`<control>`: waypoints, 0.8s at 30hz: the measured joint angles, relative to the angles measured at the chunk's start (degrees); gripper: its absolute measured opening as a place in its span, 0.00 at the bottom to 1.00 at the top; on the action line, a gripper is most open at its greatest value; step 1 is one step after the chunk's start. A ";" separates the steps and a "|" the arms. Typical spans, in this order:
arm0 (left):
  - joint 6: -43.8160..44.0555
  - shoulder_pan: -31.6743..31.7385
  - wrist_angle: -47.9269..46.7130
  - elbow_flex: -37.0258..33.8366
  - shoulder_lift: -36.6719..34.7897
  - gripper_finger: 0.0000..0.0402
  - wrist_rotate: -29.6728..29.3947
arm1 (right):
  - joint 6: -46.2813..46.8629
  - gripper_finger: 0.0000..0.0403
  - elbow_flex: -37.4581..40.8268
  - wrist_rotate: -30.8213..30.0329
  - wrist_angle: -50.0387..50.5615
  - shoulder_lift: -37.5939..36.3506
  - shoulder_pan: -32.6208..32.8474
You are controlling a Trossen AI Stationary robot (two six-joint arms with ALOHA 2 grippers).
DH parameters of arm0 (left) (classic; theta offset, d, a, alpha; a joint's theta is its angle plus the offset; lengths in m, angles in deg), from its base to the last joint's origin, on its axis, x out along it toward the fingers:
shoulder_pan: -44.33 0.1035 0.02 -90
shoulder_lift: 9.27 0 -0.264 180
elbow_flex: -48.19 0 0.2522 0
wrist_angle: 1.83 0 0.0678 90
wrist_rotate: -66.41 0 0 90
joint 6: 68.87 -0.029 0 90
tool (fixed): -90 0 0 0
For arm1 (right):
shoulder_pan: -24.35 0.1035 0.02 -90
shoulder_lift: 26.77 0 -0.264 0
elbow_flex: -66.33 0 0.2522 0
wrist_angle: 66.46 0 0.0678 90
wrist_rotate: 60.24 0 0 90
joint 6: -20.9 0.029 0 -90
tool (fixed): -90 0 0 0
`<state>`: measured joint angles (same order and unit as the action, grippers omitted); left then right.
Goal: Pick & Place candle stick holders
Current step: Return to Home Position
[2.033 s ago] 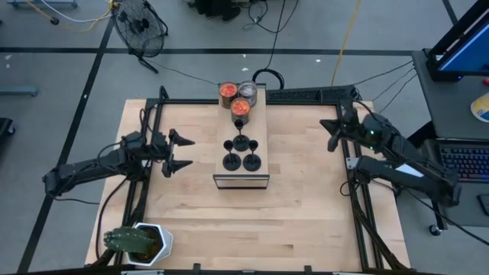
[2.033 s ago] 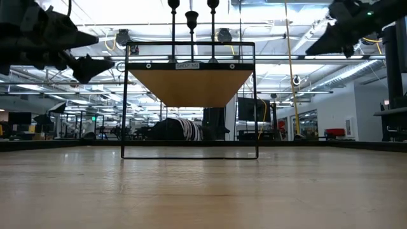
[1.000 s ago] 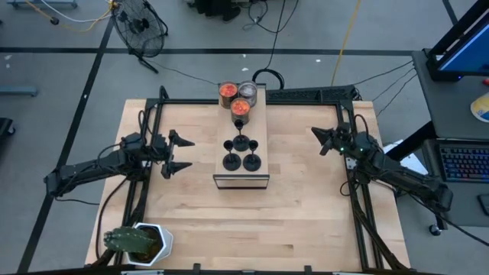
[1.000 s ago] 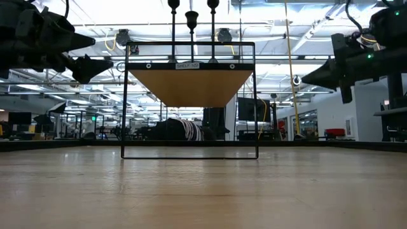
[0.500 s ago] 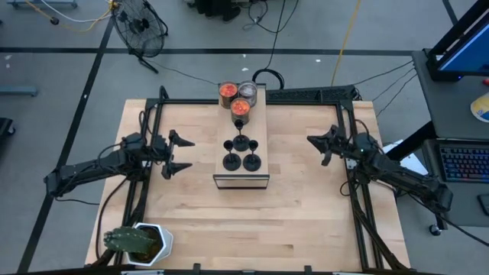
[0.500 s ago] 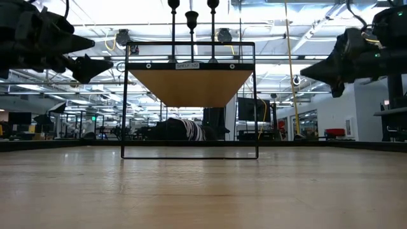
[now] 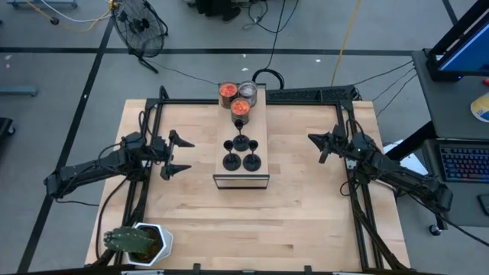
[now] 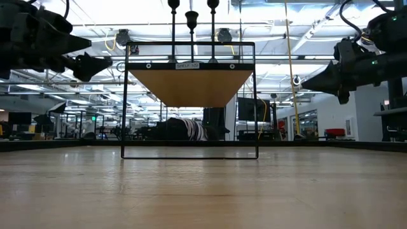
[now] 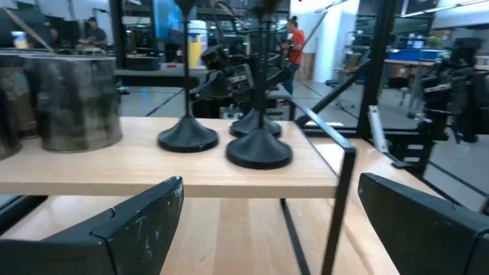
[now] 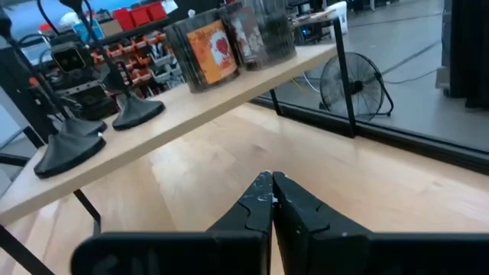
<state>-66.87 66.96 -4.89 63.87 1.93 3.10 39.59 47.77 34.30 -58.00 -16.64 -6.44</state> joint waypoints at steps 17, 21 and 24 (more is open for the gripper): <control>0.46 0.00 0.13 0.00 0.02 0.99 2.83 | -4.22 0.00 -0.09 1.25 3.00 0.02 0.00; 1.72 0.00 0.11 0.00 0.02 0.99 2.83 | -6.51 0.00 -0.12 1.33 3.38 0.02 0.00; 1.36 0.00 0.11 0.00 0.02 0.99 2.81 | -7.82 0.00 -0.13 1.32 3.39 0.02 0.02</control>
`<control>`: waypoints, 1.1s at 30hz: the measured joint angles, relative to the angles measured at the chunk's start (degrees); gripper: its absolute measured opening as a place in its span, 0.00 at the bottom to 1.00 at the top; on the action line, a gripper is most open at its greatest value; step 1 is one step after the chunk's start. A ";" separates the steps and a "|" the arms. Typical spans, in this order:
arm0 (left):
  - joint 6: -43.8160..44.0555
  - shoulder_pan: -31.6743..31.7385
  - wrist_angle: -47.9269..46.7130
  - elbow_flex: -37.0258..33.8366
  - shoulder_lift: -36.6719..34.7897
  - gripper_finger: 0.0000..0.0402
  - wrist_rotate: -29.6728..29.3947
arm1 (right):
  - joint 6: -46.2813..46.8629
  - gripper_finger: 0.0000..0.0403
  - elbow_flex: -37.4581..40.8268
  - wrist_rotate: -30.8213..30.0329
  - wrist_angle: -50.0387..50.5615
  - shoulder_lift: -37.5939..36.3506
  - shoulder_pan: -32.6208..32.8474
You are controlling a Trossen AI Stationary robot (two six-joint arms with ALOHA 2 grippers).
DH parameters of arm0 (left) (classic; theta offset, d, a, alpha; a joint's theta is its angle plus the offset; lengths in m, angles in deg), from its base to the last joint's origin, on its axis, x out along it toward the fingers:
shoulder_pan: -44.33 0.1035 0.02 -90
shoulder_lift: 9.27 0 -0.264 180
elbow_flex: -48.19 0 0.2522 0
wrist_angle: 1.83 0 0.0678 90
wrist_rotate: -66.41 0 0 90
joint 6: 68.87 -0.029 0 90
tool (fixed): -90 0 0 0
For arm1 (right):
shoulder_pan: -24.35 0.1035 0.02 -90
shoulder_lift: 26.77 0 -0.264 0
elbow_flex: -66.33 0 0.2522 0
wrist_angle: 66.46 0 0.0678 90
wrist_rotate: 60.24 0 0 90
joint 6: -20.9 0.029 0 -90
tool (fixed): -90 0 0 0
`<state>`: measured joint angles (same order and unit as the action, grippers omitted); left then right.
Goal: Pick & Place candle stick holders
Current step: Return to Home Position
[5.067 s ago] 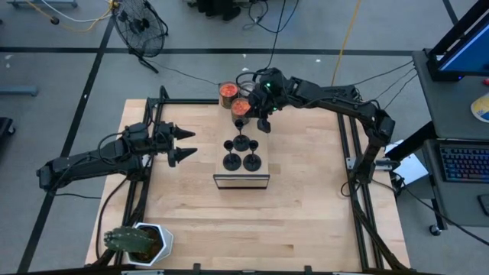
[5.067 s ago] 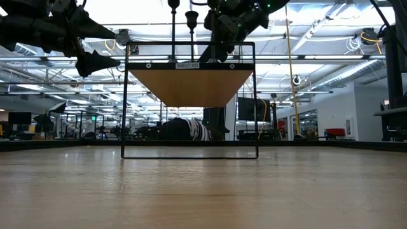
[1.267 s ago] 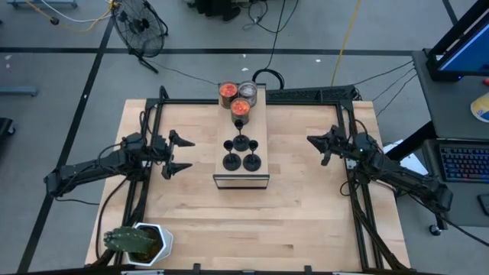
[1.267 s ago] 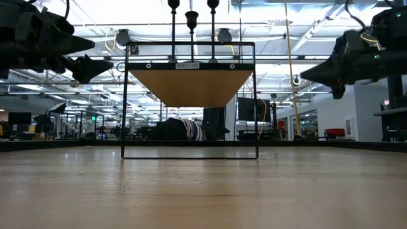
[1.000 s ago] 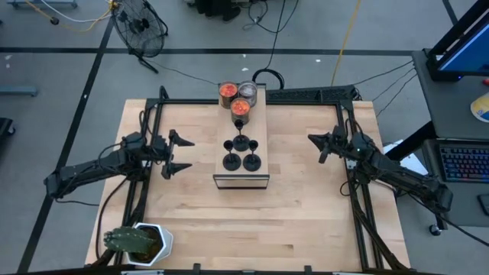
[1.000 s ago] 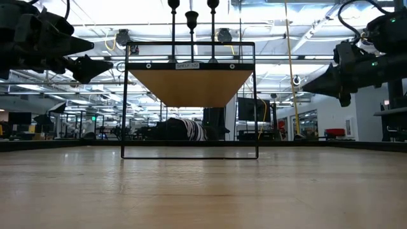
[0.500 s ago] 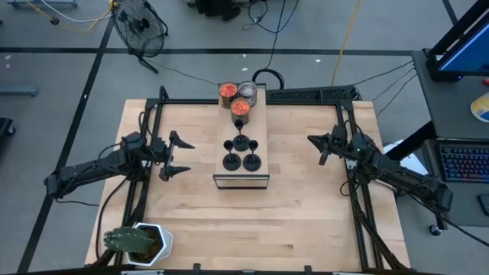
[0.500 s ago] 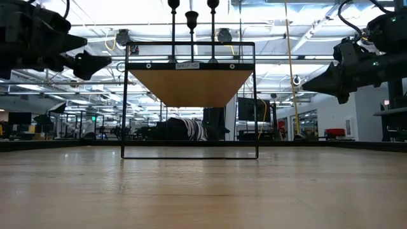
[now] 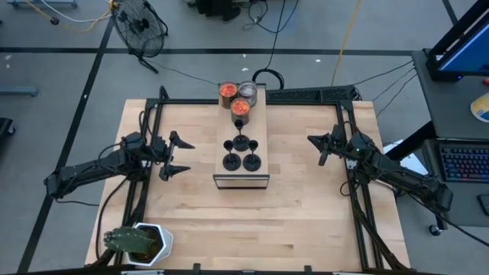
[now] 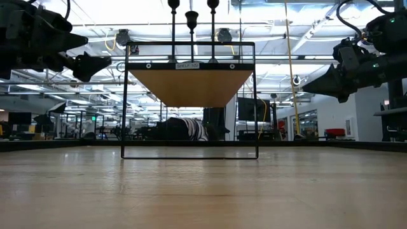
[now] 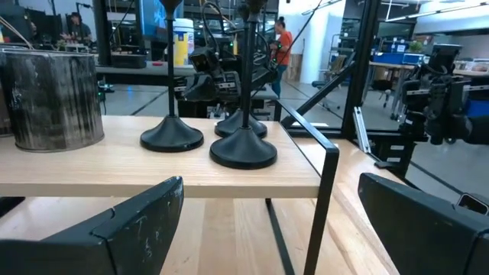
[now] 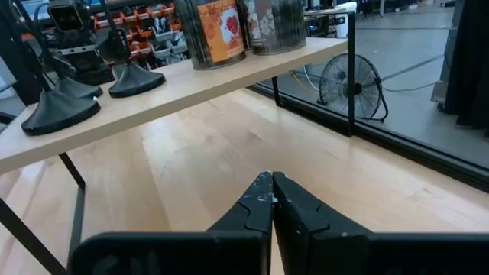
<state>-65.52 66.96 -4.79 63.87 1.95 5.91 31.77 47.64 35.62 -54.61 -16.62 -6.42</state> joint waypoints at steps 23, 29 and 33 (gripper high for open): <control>0.11 0.00 0.00 0.00 0.00 0.99 -0.07 | 2.54 0.00 0.02 -0.03 -0.07 0.00 -0.01; 0.09 0.00 0.00 0.00 0.00 0.99 -0.07 | 2.54 0.00 0.04 -0.02 -0.07 0.00 -0.02; 0.09 0.00 0.00 0.00 0.00 0.99 -0.07 | 2.54 0.00 0.04 -0.03 -0.06 -0.40 0.10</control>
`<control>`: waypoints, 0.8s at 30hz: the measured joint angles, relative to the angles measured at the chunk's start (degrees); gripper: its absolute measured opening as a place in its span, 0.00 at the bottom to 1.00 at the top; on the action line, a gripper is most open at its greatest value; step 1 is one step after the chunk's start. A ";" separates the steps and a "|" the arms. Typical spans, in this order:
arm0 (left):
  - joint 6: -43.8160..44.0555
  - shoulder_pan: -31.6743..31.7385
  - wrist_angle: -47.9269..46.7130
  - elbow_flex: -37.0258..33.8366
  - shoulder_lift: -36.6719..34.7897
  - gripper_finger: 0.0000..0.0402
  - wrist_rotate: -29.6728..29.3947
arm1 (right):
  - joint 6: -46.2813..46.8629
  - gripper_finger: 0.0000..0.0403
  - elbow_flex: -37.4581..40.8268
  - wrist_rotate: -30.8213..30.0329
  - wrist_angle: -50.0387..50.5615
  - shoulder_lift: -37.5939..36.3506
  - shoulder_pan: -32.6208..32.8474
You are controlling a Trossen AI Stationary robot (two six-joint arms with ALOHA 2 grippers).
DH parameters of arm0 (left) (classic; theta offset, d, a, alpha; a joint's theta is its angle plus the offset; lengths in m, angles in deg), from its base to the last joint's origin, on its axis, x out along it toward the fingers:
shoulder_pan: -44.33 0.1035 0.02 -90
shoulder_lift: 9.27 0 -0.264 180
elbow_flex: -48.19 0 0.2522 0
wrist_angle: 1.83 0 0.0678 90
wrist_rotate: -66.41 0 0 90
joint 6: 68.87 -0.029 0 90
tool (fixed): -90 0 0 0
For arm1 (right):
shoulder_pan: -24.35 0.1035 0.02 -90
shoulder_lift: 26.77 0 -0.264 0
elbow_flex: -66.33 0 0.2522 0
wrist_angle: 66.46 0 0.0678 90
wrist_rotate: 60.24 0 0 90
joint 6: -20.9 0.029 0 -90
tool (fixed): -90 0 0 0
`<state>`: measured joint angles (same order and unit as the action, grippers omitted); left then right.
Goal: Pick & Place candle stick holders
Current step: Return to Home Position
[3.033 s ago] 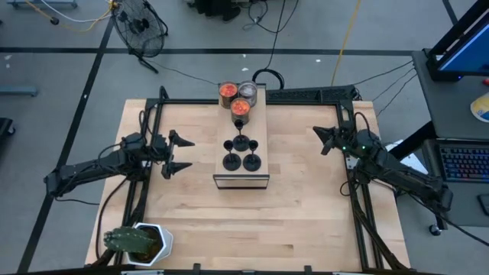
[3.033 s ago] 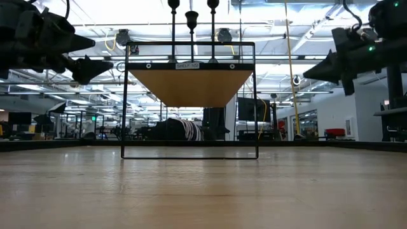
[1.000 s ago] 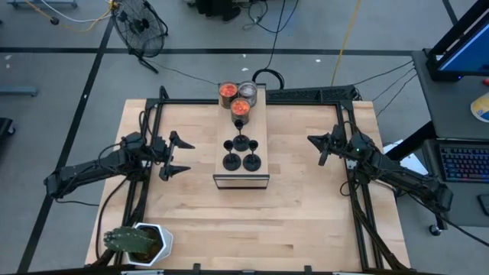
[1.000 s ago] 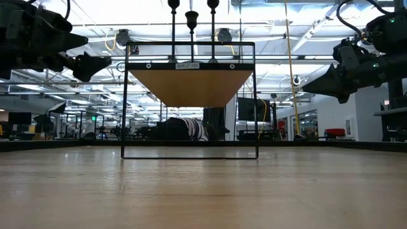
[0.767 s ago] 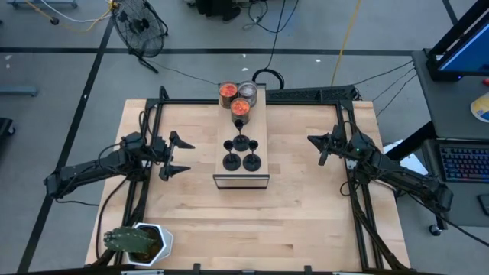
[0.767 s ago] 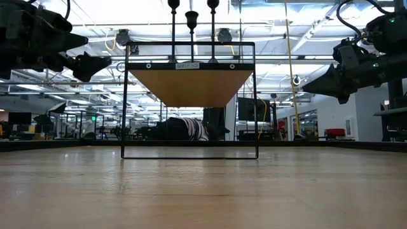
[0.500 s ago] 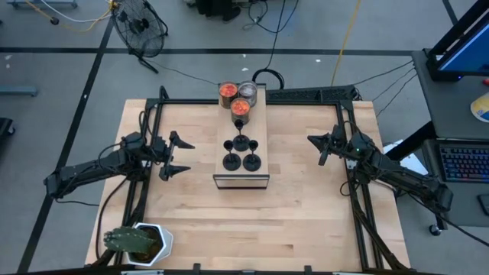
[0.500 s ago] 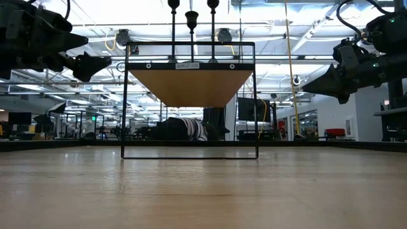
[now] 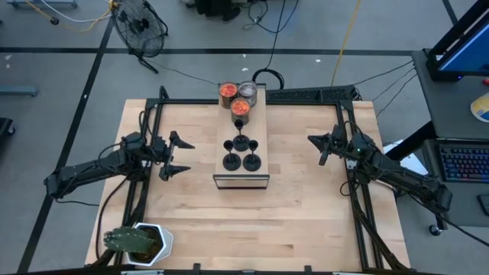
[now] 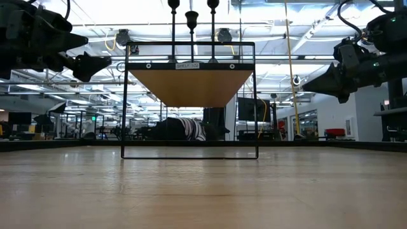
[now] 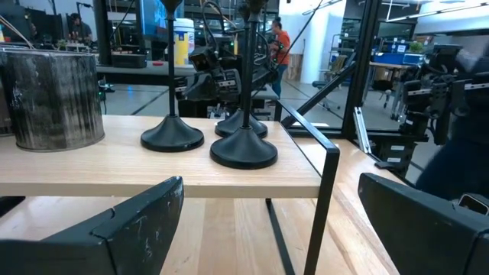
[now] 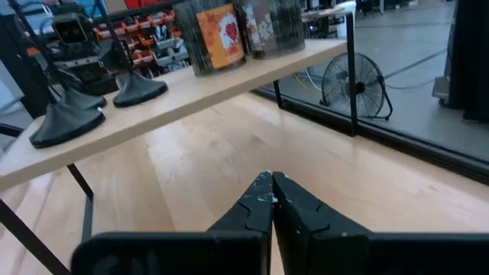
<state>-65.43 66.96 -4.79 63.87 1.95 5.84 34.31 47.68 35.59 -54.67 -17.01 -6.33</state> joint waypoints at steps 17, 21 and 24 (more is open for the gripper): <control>0.00 0.00 -0.02 0.00 0.00 0.99 0.00 | 0.02 0.00 0.02 0.17 -0.08 -2.86 0.02; 0.00 0.00 -0.02 0.00 0.00 0.99 0.00 | 0.01 0.00 0.02 0.17 -0.09 -2.86 0.02; 0.00 0.00 -0.01 0.00 0.00 0.99 0.00 | 0.01 0.00 0.02 0.18 -0.10 -2.86 0.02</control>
